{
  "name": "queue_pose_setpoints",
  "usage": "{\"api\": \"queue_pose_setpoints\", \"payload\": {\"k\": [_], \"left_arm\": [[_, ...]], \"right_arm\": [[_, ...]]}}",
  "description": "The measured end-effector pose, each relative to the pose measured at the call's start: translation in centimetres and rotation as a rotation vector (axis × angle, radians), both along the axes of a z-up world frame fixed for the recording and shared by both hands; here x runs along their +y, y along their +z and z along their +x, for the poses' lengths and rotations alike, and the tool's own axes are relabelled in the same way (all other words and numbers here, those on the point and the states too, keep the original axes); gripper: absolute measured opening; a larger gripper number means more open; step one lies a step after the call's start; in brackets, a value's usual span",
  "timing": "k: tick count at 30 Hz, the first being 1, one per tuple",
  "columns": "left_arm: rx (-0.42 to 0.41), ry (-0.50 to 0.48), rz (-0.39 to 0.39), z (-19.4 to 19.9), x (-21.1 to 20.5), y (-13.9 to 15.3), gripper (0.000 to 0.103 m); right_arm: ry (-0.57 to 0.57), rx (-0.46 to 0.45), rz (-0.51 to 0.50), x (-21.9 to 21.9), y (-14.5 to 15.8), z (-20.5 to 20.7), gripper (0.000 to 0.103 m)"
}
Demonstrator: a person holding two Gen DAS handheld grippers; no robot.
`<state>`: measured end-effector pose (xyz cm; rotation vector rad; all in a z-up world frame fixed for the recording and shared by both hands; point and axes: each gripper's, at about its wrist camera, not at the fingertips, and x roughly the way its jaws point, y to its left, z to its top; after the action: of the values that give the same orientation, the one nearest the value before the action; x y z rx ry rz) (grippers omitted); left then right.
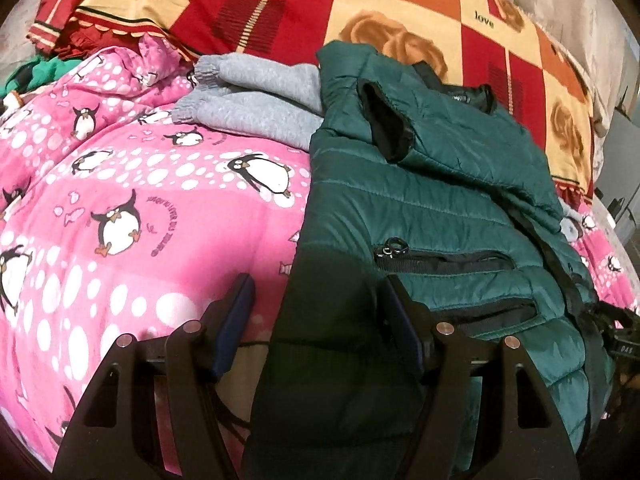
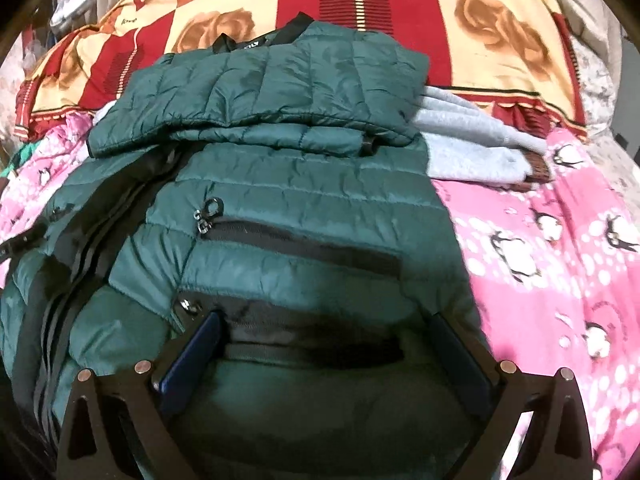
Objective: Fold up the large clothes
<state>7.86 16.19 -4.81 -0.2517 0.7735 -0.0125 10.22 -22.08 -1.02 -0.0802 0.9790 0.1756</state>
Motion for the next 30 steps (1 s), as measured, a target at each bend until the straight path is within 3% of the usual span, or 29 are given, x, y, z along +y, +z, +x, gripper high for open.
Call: {"api": "queue_pose_setpoints", "payload": {"k": [4,9,14,23,26,30], "left_arm": [[-0.025,0.003,-0.001,-0.4,0.0,-0.1,0.066],[-0.042,0.008,0.004,-0.5,0.0,-0.3,0.066],[-0.060,0.004,-0.003,-0.6,0.1,-0.5,0.066],[-0.085,0.008,0.002,-0.8,0.0,-0.8,0.066],[-0.084,0.011,0.010,-0.7,-0.1,-0.8,0.066],[-0.082,0.011,0.013,-0.7,-0.1,-0.8,0.066]], "right_arm": [[-0.014,0.050,0.014,-0.7,0.1,-1.6,0.103],[-0.031,0.032,0.049,-1.6,0.0,-4.8,0.103],[-0.017,-0.090,0.081,-2.0,-1.1,-7.4,0.103],[-0.047,-0.233,0.092,-1.6,-1.9,-8.8,0.103],[-0.048,-0.237,0.098,-1.6,-1.7,-8.7,0.103],[-0.031,-0.171,0.129,-2.7,0.2,-9.2,0.101]]}}
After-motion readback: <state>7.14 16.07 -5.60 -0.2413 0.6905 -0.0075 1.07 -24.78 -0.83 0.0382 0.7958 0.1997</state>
